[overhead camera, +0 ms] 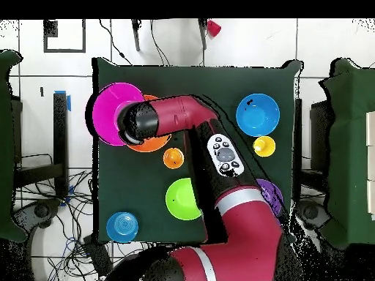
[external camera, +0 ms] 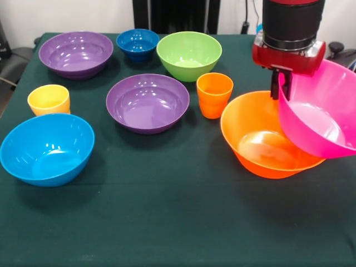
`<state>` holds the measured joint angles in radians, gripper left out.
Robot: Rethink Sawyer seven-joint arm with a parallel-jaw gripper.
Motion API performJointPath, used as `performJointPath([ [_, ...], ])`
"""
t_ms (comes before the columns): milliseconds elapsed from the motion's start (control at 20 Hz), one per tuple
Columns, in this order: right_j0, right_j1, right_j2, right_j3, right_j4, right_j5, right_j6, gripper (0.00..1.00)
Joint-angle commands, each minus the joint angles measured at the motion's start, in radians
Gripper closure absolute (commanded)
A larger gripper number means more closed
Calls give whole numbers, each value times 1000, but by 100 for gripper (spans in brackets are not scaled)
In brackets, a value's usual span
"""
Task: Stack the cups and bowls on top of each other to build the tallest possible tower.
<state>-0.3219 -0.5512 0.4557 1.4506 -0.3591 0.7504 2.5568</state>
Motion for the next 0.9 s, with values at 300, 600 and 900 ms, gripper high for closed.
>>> performJointPath([
  [300,-24,78,-29,-43,-39,52,-125,100],
  [600,-38,84,-22,-46,-49,67,-161,100],
  [900,-47,108,-20,-70,-57,94,-195,100],
])
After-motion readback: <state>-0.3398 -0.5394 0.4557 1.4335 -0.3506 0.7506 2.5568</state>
